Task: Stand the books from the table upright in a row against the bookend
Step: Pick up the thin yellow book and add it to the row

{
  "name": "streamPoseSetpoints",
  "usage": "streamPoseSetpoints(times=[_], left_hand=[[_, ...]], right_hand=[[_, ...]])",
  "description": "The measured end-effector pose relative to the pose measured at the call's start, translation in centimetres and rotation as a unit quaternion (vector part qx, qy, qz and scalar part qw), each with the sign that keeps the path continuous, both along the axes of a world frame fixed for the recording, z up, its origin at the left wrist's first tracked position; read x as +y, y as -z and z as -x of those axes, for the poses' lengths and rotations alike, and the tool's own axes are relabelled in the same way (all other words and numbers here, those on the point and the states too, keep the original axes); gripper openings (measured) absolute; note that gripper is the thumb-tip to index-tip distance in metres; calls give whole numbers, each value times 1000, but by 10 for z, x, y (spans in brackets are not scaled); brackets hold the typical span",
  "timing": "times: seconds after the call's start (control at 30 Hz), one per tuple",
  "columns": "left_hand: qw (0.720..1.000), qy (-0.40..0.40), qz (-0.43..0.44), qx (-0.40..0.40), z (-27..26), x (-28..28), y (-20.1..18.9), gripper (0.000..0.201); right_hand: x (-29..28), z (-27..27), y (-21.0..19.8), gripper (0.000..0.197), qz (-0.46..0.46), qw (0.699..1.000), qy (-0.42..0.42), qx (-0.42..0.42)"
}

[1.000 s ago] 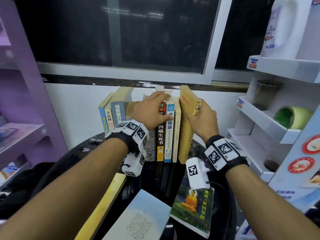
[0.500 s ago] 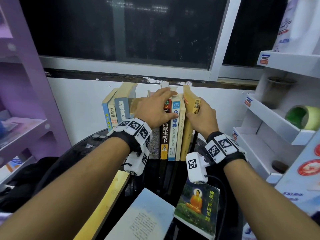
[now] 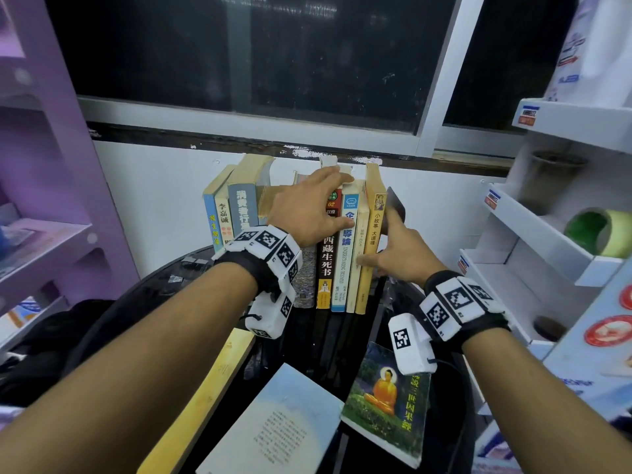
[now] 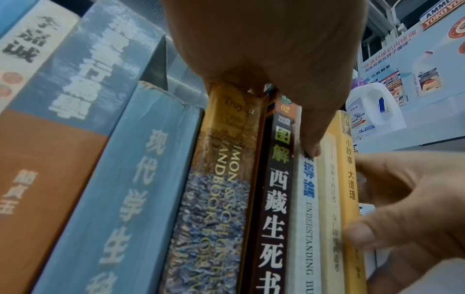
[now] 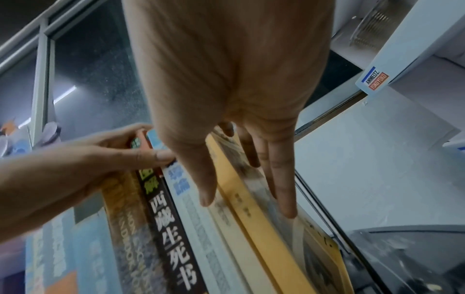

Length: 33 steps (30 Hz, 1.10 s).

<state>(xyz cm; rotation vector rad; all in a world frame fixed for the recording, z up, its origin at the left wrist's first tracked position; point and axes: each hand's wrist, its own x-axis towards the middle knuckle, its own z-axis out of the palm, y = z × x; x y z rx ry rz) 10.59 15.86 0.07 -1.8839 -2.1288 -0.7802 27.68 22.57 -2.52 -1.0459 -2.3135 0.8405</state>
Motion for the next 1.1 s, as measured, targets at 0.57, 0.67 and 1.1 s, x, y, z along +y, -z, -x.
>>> streamPoseSetpoints(times=[0.57, 0.67, 1.1], left_hand=[[1000, -4, -14, 5, 0, -1, 2, 67], [1000, -5, -20, 6, -1, -1, 2, 66], [1000, -6, -1, 15, -2, -1, 3, 74]], right_hand=[[8, 1, 30, 86, -2, 998, -2, 63], [8, 2, 31, 87, 8, 998, -1, 62], [-11, 6, 24, 75, -15, 1000, 19, 11]])
